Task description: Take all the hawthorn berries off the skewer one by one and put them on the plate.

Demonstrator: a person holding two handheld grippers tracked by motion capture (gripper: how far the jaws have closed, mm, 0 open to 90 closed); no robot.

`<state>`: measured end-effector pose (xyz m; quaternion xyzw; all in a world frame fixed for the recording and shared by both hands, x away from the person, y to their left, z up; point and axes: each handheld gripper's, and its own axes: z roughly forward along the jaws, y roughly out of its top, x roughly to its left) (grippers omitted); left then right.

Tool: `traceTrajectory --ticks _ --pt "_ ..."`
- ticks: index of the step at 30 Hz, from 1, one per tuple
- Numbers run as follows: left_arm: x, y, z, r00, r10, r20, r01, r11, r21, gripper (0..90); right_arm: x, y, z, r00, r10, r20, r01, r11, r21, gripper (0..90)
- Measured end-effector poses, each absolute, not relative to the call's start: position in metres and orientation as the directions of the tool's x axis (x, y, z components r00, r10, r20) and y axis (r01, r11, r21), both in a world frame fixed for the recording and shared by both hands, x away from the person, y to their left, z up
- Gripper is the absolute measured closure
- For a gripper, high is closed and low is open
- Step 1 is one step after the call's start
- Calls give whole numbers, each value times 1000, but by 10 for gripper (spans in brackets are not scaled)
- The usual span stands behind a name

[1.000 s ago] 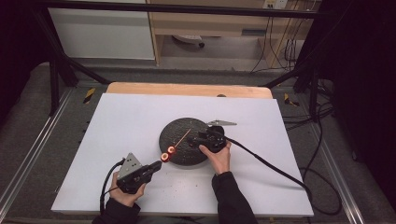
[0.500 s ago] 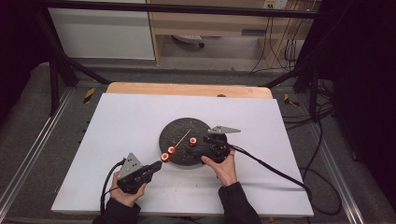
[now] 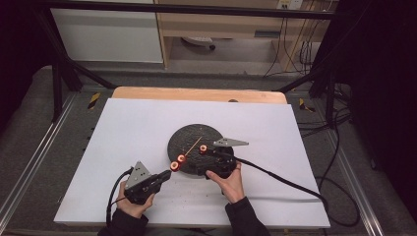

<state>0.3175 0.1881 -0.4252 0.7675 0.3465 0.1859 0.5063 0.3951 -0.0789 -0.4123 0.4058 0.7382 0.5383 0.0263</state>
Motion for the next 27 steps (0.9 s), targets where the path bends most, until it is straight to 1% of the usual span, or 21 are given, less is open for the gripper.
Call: traceTrajectory --ticks 4,8,15,27 --pt "317 187 -425 693 719 -64 343 -250 906 883 395 -72 -414 -671 614 415 579 84 811 72" --pt "317 187 -425 693 718 -63 342 -250 906 883 397 -64 -415 -676 598 430 584 80 808 133" --pt "317 186 -425 696 716 -59 338 -254 906 883 399 -60 -414 -671 557 489 607 34 794 323" --pt "316 185 -425 698 714 -57 336 -256 906 883 402 -57 -419 -651 503 568 660 7 751 565"
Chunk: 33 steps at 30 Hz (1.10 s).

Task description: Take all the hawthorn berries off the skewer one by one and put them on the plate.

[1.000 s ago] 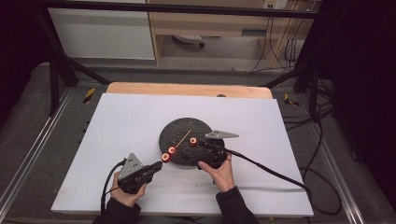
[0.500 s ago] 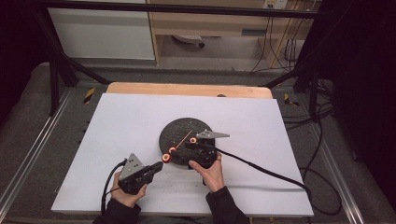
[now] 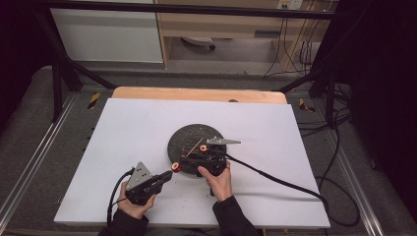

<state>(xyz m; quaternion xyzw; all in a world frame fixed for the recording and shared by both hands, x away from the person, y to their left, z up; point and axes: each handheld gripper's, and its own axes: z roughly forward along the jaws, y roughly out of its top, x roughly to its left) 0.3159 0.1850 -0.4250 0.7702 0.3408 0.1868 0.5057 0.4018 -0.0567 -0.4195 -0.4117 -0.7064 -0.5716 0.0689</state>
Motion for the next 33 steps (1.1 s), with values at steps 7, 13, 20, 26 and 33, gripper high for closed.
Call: traceTrajectory --ticks 7,13,20,26,33 --pt "316 185 -425 699 713 -59 335 -253 908 883 403 -57 -418 -640 471 607 689 2 725 638" --pt "315 186 -423 697 715 -57 328 -247 912 883 404 -61 -413 -641 486 595 677 -9 736 642" --pt "314 186 -422 697 715 -58 324 -241 915 883 409 -66 -404 -642 507 575 660 -17 751 644" --pt "314 187 -421 696 716 -59 319 -235 918 884 414 -71 -397 -638 527 561 647 -29 762 645" --pt "314 188 -420 695 717 -57 315 -232 921 883 422 -79 -387 -627 552 550 636 -46 770 647"
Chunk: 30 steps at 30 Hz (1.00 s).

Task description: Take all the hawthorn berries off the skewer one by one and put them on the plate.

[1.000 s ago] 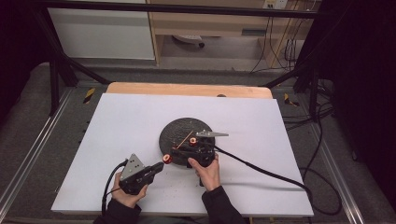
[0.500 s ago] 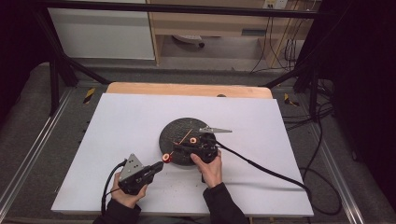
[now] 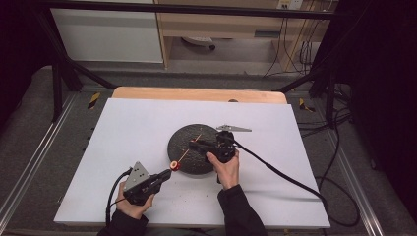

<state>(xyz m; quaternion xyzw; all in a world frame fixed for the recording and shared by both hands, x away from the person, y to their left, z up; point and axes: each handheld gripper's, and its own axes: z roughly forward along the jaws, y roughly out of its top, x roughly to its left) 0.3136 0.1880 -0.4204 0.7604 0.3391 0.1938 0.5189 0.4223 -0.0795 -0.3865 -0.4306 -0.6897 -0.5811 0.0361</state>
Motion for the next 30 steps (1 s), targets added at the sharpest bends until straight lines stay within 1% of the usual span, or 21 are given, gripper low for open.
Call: traceTrajectory --ticks 12,20,24,30 --pt "313 189 -421 694 717 -58 318 -233 919 884 439 -98 -369 -594 618 514 602 -81 794 650" --pt "314 189 -421 693 719 -59 321 -234 918 883 452 -112 -365 -567 658 496 589 -98 802 650" --pt "314 189 -421 693 719 -59 321 -234 918 884 456 -118 -369 -547 678 491 596 -97 797 650" --pt "314 189 -421 691 721 -61 323 -232 917 884 459 -122 -388 -523 702 483 625 -69 777 649"
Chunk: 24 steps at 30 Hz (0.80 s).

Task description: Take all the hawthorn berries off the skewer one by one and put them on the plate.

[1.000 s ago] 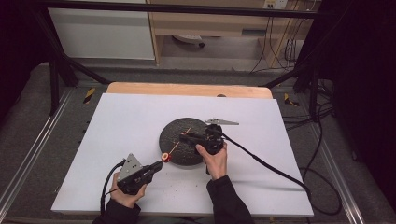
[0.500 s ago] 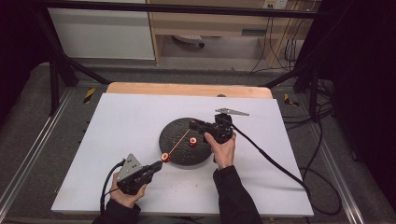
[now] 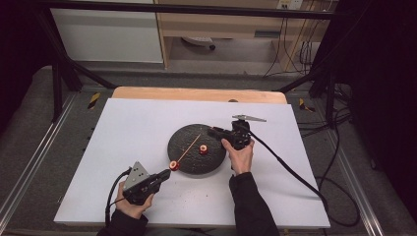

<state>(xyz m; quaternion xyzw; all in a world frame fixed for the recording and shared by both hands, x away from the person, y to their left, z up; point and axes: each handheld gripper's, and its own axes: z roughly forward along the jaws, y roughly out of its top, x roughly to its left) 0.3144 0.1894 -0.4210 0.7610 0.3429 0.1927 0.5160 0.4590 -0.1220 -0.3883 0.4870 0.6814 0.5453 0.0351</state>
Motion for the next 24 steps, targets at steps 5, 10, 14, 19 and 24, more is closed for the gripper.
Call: traceTrajectory --ticks 5,10,14,19,24 --pt "315 190 -421 690 721 -62 325 -232 917 884 456 -121 -411 -507 717 479 656 -39 754 647" --pt "315 189 -421 690 721 -62 325 -233 917 883 453 -118 -433 -492 732 471 688 -5 726 646" --pt "315 189 -421 690 721 -63 327 -232 916 883 451 -117 -445 -483 741 466 705 14 709 645" --pt "315 189 -421 691 720 -63 327 -234 916 883 449 -116 -451 -481 751 452 712 34 701 640" --pt "315 189 -421 690 721 -62 328 -235 915 883 448 -117 -447 -491 756 433 694 40 718 588"
